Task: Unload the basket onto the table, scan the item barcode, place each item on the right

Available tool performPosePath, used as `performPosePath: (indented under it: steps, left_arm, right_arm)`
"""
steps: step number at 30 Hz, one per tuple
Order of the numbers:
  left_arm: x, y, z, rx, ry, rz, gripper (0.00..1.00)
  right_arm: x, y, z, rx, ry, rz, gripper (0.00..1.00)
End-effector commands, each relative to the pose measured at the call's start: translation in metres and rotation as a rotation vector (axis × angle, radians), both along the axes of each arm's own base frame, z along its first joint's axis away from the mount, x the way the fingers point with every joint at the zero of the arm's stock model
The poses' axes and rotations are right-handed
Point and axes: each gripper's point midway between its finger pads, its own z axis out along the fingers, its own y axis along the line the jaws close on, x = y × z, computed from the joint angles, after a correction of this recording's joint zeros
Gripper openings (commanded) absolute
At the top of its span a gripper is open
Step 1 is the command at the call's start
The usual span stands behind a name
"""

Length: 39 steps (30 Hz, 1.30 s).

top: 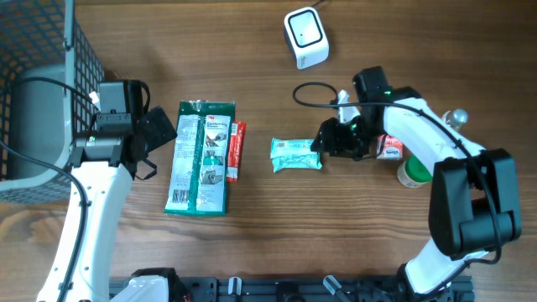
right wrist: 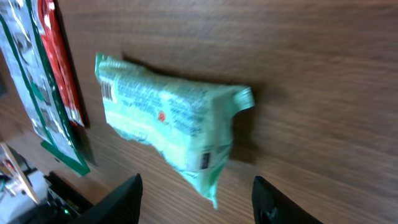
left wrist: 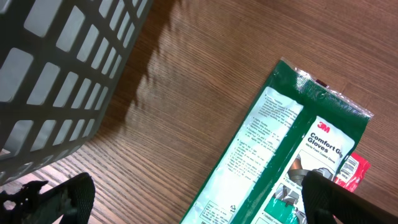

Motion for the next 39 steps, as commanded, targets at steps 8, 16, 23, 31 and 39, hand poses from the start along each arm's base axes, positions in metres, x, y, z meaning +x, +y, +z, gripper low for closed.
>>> performPosePath:
  steps: [8, 16, 23, 31, 39]
  left_arm:
    - [0.002, 0.003, 0.004, 0.006, -0.013, 0.021, 1.00]
    - [0.002, 0.003, 0.003, 0.006, -0.013, 0.020, 1.00]
    - [0.002, 0.003, 0.003, 0.006, -0.013, 0.020, 1.00]
    - [0.002, 0.003, 0.003, 0.006, -0.013, 0.020, 1.00]
    - [0.002, 0.003, 0.004, 0.006, -0.013, 0.021, 1.00]
  right_arm:
    - [0.008, 0.009, 0.000, 0.042, 0.002, -0.041, 0.67]
    - [0.006, 0.013, -0.005, 0.000, 0.001, -0.040, 0.67]
    - [0.008, 0.010, -0.006, -0.018, -0.006, -0.042, 1.00]
    - [0.005, -0.005, -0.021, -0.105, 0.009, -0.099, 0.68]
    - [0.012, 0.013, -0.022, 0.020, -0.036, -0.100, 0.60]
